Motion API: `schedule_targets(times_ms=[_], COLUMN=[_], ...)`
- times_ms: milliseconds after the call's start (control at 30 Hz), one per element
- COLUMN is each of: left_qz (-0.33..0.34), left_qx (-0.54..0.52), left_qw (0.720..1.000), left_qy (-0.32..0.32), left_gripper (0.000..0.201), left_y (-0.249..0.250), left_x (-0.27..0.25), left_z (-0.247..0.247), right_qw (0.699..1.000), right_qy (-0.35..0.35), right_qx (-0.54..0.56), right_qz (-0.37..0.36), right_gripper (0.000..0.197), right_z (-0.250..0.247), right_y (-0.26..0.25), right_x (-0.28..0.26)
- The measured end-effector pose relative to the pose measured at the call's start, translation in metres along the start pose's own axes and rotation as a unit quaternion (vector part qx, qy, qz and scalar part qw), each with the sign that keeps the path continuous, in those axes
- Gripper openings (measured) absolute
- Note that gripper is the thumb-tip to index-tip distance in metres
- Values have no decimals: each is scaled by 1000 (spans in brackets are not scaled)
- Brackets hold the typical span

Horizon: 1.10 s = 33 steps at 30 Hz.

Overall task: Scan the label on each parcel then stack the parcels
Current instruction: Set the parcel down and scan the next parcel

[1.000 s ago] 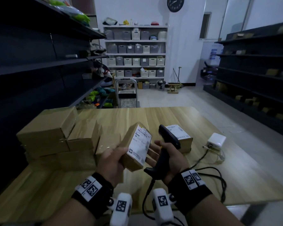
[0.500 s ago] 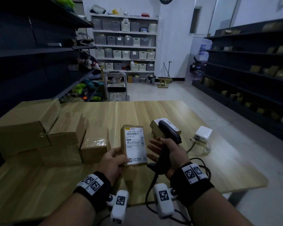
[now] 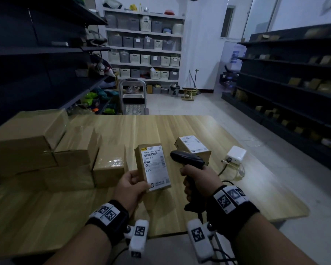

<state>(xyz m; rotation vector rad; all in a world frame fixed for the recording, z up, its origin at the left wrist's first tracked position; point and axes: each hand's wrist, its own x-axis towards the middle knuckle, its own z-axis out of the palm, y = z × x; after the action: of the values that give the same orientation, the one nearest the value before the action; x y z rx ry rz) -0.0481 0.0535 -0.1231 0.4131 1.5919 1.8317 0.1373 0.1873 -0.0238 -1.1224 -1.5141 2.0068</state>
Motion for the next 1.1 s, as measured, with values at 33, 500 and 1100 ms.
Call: schedule_targets(times_ms=[33, 500, 1100], left_qz=[3, 4, 5], left_qx=[1, 5, -9], left_qw=[1000, 1000, 1000], left_qy=[-5, -15, -19], left_gripper=[54, 61, 60], left_y=[0, -1, -3], left_x=[-1, -1, 4], left_z=[0, -5, -7], right_qw=[1000, 996, 1000], right_qy=[0, 1, -21], right_qx=[-8, -81, -3], right_qz=[-3, -21, -9], right_gripper=[10, 23, 9], right_z=[2, 10, 11], right_y=[-2, -4, -1], right_x=[-1, -18, -8])
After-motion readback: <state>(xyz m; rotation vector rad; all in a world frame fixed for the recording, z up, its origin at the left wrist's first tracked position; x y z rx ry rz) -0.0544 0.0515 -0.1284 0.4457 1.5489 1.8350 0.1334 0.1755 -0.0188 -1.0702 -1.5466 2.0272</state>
